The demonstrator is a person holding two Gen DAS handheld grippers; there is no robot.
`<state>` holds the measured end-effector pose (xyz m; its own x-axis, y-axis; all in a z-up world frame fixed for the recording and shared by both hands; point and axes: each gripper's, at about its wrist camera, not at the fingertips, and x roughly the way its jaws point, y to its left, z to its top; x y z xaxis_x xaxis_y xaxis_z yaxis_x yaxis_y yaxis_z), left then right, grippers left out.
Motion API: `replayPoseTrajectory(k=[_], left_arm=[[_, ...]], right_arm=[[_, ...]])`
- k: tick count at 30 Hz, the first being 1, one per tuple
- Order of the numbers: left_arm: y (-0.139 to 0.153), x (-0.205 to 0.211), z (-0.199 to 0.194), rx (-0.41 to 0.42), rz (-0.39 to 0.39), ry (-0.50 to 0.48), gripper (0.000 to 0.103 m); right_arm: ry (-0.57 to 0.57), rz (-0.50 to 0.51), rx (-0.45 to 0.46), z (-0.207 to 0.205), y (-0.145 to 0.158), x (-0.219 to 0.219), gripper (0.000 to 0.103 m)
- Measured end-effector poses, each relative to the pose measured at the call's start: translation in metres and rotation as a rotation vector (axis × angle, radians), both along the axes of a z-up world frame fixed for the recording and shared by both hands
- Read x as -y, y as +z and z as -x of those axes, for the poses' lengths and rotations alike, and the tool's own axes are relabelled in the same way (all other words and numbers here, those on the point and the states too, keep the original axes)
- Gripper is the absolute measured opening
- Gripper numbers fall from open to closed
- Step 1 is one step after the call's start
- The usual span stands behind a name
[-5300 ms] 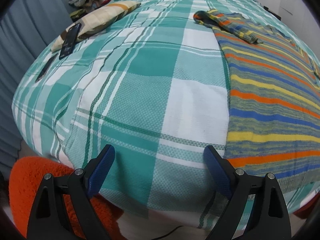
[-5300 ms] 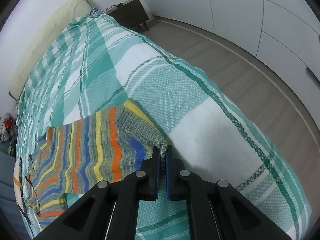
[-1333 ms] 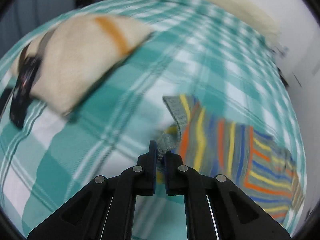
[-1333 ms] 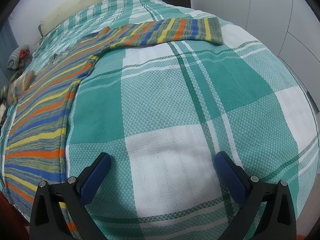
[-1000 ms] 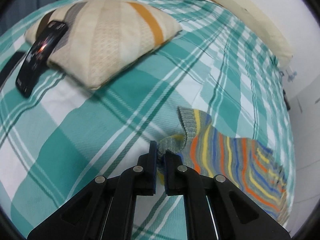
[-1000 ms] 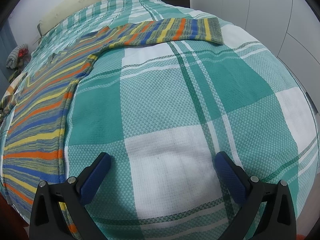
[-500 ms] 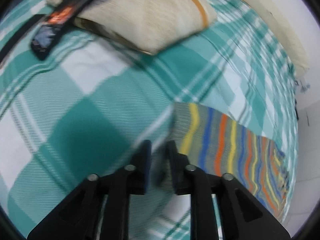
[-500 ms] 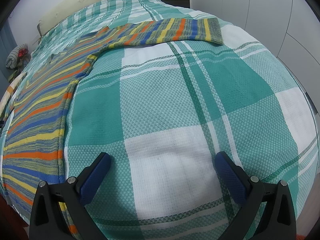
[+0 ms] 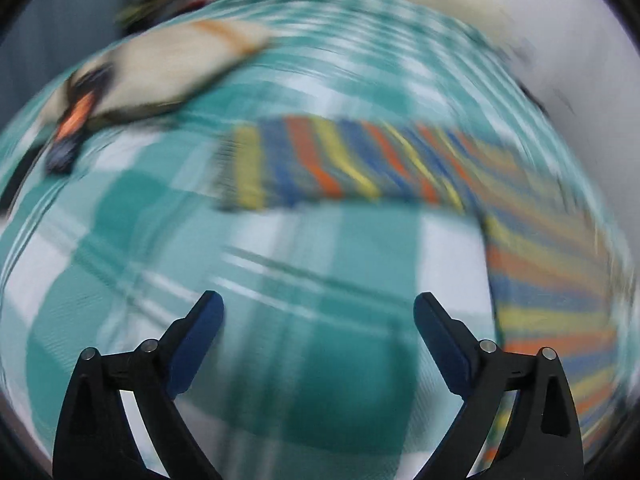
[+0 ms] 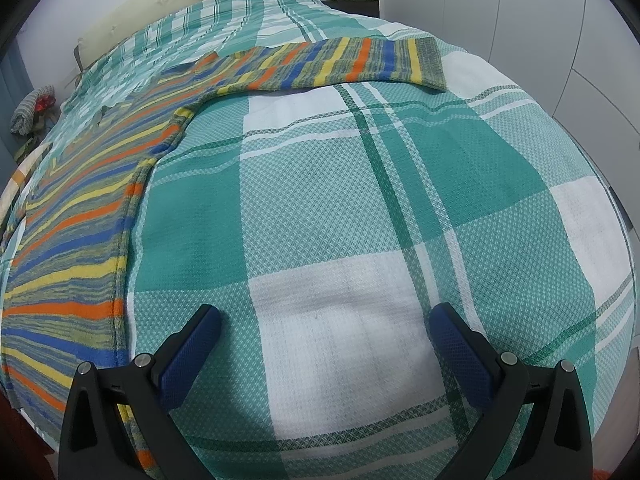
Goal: Fold small clothes
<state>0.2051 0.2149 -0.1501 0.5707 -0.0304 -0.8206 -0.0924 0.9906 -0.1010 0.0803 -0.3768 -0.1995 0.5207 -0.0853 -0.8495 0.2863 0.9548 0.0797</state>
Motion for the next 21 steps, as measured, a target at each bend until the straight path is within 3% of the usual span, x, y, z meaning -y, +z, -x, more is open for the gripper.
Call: replayPoseTrajectory(k=[2,4,8,21], left_arm=[[-0.02,0.015,-0.008,-0.008,-0.047,-0.058,0.103],[-0.035,0.022,-0.014,0.017,-0.113,-0.071,0.103],[-0.038,0.027,-0.015,0.071,-0.155,-0.059,0.103],[-0.039,0.026,-0.012,0.082,-0.148,-0.058,0.103]], right_arm=[[0.0,0.013,0.002,0.0,-0.001,-0.002,0.103],[0.003,0.025,0.002,0.0,-0.002,-0.003,0.103],[0.005,0.021,0.016,0.002,-0.003,-0.002,0.103],[0.006,0.034,0.029,0.005,-0.005,-0.003,0.103]])
